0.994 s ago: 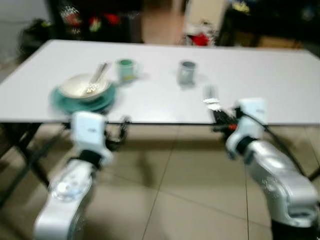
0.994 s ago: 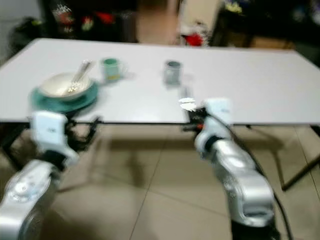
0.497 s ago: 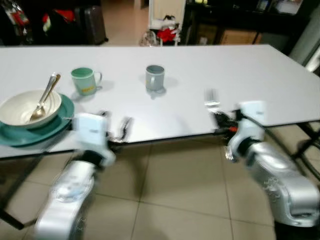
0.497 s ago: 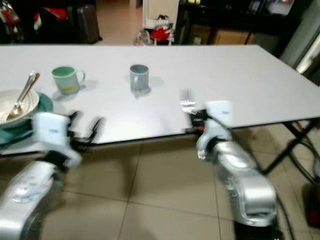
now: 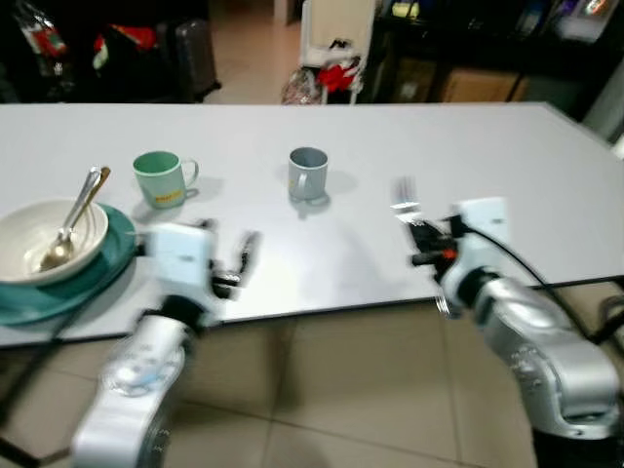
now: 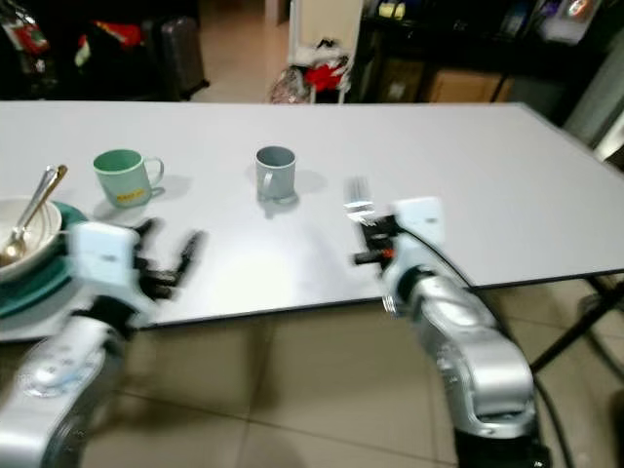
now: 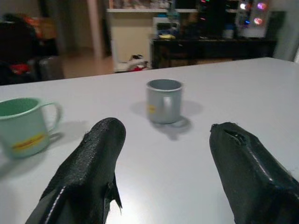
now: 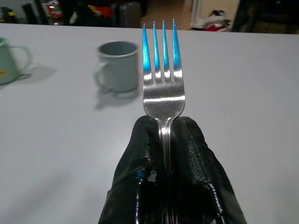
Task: Setting the table
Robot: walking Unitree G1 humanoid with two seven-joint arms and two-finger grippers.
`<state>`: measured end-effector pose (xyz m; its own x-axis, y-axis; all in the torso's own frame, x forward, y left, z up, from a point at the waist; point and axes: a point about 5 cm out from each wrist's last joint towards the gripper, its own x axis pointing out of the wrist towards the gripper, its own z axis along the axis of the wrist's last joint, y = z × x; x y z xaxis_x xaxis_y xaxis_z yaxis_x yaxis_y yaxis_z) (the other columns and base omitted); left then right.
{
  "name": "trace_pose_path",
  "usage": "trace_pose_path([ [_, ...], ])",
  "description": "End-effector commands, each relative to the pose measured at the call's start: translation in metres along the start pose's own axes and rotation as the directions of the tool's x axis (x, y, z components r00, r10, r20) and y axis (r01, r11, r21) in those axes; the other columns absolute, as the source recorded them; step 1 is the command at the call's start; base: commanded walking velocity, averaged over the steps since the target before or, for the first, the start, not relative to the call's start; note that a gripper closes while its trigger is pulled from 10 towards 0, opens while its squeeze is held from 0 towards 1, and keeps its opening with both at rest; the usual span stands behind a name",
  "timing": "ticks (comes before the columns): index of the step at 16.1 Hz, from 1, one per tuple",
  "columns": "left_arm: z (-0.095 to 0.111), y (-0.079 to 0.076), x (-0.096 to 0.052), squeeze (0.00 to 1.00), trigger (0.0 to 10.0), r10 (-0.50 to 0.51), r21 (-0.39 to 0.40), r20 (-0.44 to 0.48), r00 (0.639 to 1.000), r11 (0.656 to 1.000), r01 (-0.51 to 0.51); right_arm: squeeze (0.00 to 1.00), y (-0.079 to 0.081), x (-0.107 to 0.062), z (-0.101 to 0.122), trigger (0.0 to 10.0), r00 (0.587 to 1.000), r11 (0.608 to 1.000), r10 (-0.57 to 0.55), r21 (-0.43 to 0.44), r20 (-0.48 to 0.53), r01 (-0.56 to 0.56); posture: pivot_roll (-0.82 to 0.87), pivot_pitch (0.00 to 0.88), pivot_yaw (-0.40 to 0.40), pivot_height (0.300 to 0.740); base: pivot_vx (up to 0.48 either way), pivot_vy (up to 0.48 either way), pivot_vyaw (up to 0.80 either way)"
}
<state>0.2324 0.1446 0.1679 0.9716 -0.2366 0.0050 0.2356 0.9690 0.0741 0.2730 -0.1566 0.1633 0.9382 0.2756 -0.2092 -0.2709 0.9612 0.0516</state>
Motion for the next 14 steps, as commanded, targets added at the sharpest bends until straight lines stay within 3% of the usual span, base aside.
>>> trace_pose_path([
  [1, 0.002, 0.007, -0.002, 0.0, 10.0, 0.022, 0.019, 0.01, 1.0, 1.0, -0.022, 0.0, 0.007, 0.001, 0.004, 10.0, 1.0, 1.0, 0.027, -0.006, 0.017, -0.027, -0.06, 0.0, -0.048, 0.74, 0.36, 0.0, 0.0],
  [9, 0.001, 0.004, 0.001, 0.0, 10.0, 0.018, 0.015, 0.015, 1.0, 1.0, -0.018, 0.0, 0.007, 0.003, 0.001, 10.0, 0.999, 0.998, 0.048, -0.045, -0.012, -0.048, -0.06, 0.0, -0.056, 0.74, 0.36, 0.0, 0.0],
  [14, -0.002, 0.004, -0.001, 0.0, 10.0, -0.016, 0.029, -0.009, 1.0, 0.999, 0.017, 0.0, -0.007, 0.01, -0.015, 10.0, 0.984, 0.992, 0.019, -0.118, -0.178, -0.041, -0.06, 0.0, -0.047, 0.74, 0.061, 0.0, 0.0],
])
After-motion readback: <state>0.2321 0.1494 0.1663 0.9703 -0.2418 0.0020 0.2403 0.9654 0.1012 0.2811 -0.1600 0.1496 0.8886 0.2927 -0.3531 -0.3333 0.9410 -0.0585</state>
